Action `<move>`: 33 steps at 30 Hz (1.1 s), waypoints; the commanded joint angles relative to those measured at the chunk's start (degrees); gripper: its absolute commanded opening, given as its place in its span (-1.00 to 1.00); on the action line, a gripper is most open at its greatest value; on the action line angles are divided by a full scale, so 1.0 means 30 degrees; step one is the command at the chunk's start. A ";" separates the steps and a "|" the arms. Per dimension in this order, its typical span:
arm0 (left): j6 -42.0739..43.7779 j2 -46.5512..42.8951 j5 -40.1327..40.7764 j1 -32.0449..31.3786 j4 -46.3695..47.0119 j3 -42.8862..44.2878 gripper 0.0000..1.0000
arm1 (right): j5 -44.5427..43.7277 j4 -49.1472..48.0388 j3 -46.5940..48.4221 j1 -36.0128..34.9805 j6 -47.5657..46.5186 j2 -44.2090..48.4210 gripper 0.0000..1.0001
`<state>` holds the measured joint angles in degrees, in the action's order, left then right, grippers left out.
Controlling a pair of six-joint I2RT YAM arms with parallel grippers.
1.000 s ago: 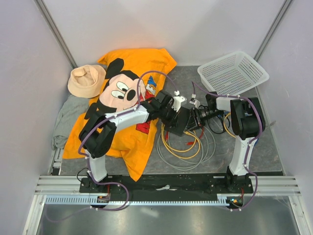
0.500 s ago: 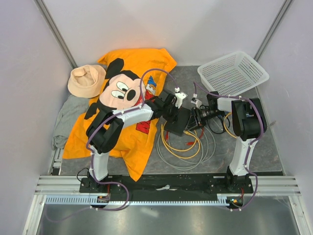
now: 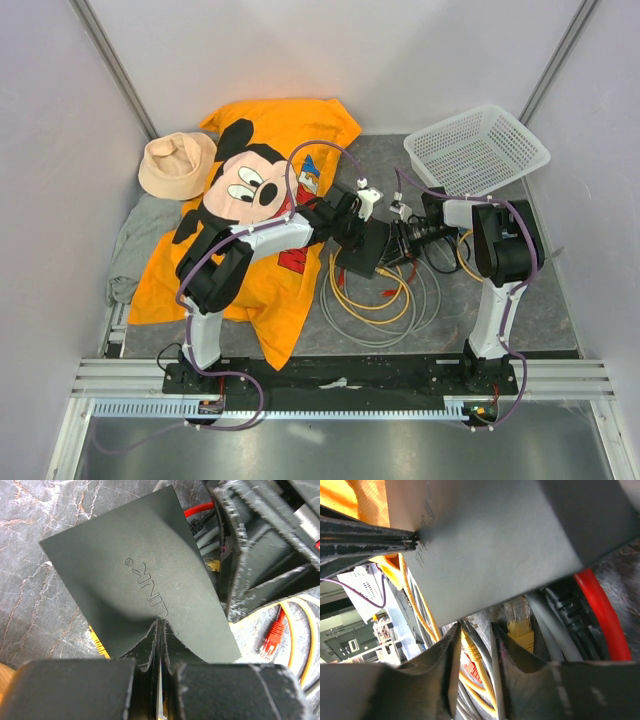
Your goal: Pull the plug from the switch port
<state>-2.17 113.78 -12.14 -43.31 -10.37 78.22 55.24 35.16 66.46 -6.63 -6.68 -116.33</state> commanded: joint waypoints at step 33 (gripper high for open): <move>0.0022 0.0688 0.1293 -0.0271 -0.1875 -0.1638 -0.97 | -0.4059 0.0791 0.0348 -0.0337 -0.2813 -0.1037 -0.80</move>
<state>-2.20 113.10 -12.12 -44.29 -8.23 76.34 54.41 37.56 67.70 -7.40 -10.92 -116.97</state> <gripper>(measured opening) 0.022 0.219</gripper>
